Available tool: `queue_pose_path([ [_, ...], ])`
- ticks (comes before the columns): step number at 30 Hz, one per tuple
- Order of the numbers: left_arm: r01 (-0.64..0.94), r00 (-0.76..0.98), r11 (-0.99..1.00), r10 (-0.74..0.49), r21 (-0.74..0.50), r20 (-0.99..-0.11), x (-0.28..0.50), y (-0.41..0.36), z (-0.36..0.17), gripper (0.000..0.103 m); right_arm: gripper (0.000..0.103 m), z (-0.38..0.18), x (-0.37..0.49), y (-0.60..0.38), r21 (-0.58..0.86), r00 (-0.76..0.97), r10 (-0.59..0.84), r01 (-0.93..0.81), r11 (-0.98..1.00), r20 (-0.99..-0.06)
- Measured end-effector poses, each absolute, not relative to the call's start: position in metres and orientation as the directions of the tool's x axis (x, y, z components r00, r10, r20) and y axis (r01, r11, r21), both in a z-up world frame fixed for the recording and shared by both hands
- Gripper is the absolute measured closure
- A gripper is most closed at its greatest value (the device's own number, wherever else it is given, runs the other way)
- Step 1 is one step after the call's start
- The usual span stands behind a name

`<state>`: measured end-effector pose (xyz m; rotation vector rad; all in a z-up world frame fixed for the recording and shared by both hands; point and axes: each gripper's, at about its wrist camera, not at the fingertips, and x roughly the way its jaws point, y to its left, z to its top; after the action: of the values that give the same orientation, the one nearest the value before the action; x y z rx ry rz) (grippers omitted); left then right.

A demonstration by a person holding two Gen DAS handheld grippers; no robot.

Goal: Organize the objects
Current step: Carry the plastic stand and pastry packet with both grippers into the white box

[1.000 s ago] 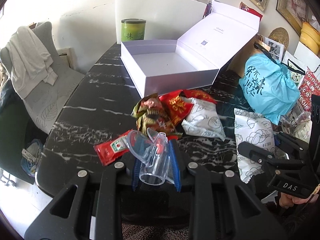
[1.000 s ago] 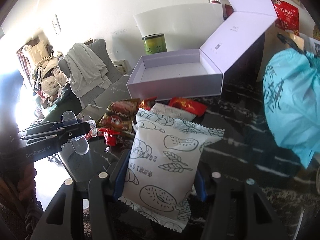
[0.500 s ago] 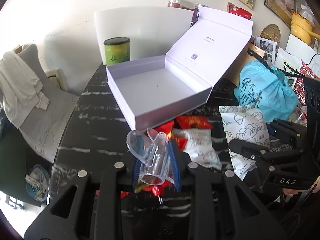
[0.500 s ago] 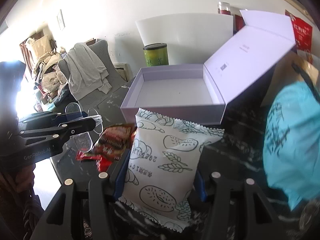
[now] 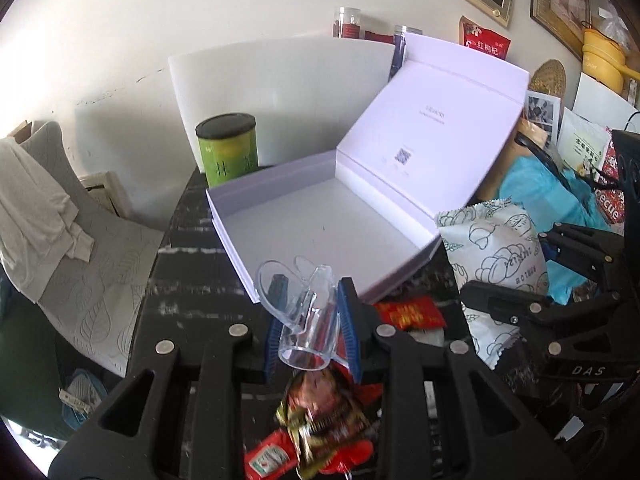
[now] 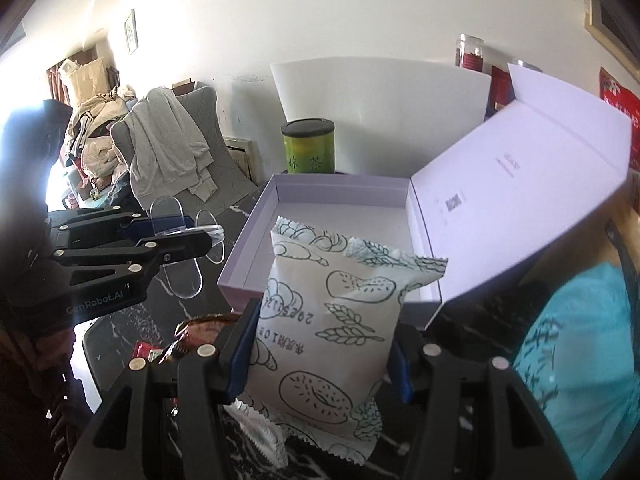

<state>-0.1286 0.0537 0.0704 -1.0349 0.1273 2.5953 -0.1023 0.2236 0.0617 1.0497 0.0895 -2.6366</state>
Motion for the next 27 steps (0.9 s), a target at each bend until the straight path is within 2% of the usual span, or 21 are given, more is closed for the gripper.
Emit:
queue_pose_path([
  [22, -0.308, -0.730, -0.951, 0.217, 0.028, -0.648, -0.245, 0.063, 0.083, 0.078, 0.046, 0.089, -0.219, 0.229, 0.004, -0.720, -0.255, 0.331, -0.944, -0.646],
  [27, -0.289, -0.732, -0.957, 0.213, 0.012, -0.647, -0.273, 0.066, 0.083, 0.078, 0.046, 0.092, -0.248, 0.228, 0.004, -0.714, -0.272, 0.352, -0.936, -0.645],
])
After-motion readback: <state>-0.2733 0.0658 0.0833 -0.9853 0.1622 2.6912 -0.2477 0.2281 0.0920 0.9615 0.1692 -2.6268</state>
